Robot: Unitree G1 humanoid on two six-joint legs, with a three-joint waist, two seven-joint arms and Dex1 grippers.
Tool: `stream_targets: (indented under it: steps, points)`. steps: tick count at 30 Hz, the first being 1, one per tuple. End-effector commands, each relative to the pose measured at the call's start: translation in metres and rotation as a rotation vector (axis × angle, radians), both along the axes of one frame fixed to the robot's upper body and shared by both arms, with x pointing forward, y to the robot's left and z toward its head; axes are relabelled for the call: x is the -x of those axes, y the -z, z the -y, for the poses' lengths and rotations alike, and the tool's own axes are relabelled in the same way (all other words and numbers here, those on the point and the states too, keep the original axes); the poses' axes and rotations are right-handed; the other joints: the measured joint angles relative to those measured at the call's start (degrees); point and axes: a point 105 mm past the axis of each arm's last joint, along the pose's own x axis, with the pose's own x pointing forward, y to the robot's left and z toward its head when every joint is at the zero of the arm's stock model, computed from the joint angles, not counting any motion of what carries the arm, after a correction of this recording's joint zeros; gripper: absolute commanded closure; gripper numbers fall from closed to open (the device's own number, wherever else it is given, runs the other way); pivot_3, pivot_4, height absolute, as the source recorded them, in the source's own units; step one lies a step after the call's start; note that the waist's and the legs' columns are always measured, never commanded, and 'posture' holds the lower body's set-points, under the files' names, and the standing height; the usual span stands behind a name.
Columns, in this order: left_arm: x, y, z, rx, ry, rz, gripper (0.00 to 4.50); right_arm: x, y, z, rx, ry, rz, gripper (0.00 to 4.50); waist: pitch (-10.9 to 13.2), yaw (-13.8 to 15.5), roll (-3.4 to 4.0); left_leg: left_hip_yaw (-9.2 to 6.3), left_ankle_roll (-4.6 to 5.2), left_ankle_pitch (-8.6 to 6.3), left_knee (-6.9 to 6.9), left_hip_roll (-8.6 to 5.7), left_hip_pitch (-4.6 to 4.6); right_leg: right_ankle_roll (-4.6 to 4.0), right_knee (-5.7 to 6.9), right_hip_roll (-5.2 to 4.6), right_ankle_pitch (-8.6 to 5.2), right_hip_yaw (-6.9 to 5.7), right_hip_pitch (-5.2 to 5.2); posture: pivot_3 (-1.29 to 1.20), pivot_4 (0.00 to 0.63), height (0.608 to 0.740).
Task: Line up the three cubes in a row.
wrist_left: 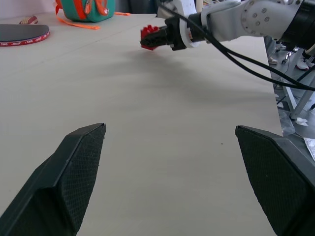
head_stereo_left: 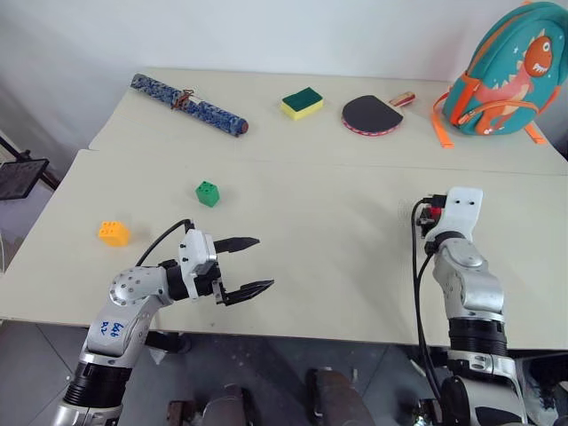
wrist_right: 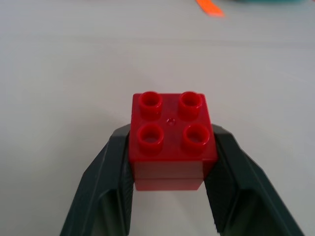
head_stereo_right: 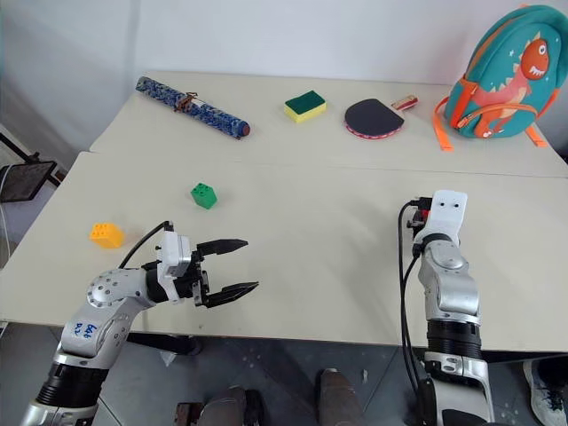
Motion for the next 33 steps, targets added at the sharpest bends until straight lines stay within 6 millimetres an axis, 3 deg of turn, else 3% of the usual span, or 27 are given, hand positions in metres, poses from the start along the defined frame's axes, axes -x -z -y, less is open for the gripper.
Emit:
stream_targets:
  steps: [1,3,5,8,13,23,24,26,30,32,33]
  points:
    - [0.004,-0.009,-0.008,-0.008,-0.019,0.045,0.00,0.027,-0.023,-0.095,0.052,-0.698,0.058,2.99,0.01,-0.02,0.01,0.00,0.00,0.00,0.00,0.02,0.00,0.00,-0.01,0.02,0.00,0.00,0.00,0.00,0.150,0.740]
    - [0.006,-0.006,-0.011,-0.010,-0.020,0.017,0.00,0.057,-0.015,-0.123,0.104,-1.044,-0.010,2.99,0.03,0.06,0.04,0.00,0.02,-0.02,-0.03,0.01,0.01,0.01,-0.06,0.06,0.00,0.01,0.01,0.00,0.150,0.740]
    - [0.014,0.000,-0.013,-0.027,0.007,-0.026,0.00,0.071,-0.007,-0.129,0.146,-1.228,-0.072,2.99,0.02,0.27,0.03,-0.07,0.01,-0.03,-0.05,0.08,0.02,0.03,-0.13,0.13,0.02,-0.05,0.07,0.00,0.150,0.740]
    - [0.020,0.004,-0.016,-0.035,-0.001,-0.047,0.00,0.077,0.015,-0.131,0.356,-1.436,-0.151,2.99,0.03,0.38,0.03,-0.04,0.10,-0.08,0.01,0.04,0.01,0.04,-0.20,0.06,0.03,-0.06,0.10,0.00,0.150,0.740]
    - [0.024,0.004,-0.021,-0.033,-0.031,-0.056,0.00,0.062,0.020,-0.129,0.466,-1.522,-0.113,2.99,0.03,0.37,0.02,0.03,0.21,-0.08,0.09,-0.06,0.01,0.06,-0.24,-0.08,0.04,-0.06,0.14,0.00,0.150,0.740]
    - [0.024,0.002,-0.033,-0.034,-0.088,-0.070,0.00,0.047,0.031,-0.132,0.466,-1.563,-0.117,2.99,0.03,0.07,0.02,0.07,0.16,-0.07,0.09,-0.01,0.09,0.06,-0.11,-0.09,0.04,-0.05,0.10,0.00,0.150,0.740]
    - [0.024,0.002,-0.037,-0.039,-0.099,-0.081,0.00,0.043,0.030,-0.132,0.467,-1.541,-0.106,2.42,0.03,0.05,0.02,0.07,0.16,-0.07,0.09,-0.02,0.09,0.07,-0.11,-0.11,0.04,-0.05,0.10,0.00,0.150,0.740]
    - [0.021,-0.001,-0.044,-0.032,-0.144,-0.077,0.00,0.042,0.027,-0.131,0.447,-1.529,-0.100,1.88,0.03,-0.01,0.02,0.07,0.16,-0.07,0.09,-0.01,0.10,0.06,-0.10,-0.12,0.04,-0.04,0.10,0.00,0.150,0.740]
    - [0.014,-0.011,-0.074,0.047,-0.376,-0.004,0.00,0.046,0.000,-0.125,0.399,-1.463,0.078,0.50,0.03,0.07,0.03,0.04,0.16,-0.07,0.09,-0.01,0.08,0.07,-0.06,-0.22,0.04,-0.05,0.07,0.00,0.150,0.740]
    - [0.023,-0.007,-0.094,0.110,-0.525,0.007,0.00,0.063,-0.021,-0.120,0.307,-1.468,0.228,0.05,0.03,0.07,0.03,0.04,0.15,-0.09,0.06,0.00,0.08,0.07,-0.07,-0.29,0.04,-0.09,0.07,0.00,0.150,0.740]
    - [0.028,-0.004,-0.101,0.139,-0.589,0.004,0.00,0.071,-0.030,-0.117,0.253,-1.464,0.289,0.05,0.03,0.15,0.03,0.04,0.14,-0.10,0.02,0.01,0.09,0.07,-0.09,-0.31,0.04,-0.13,0.08,0.00,0.150,0.740]
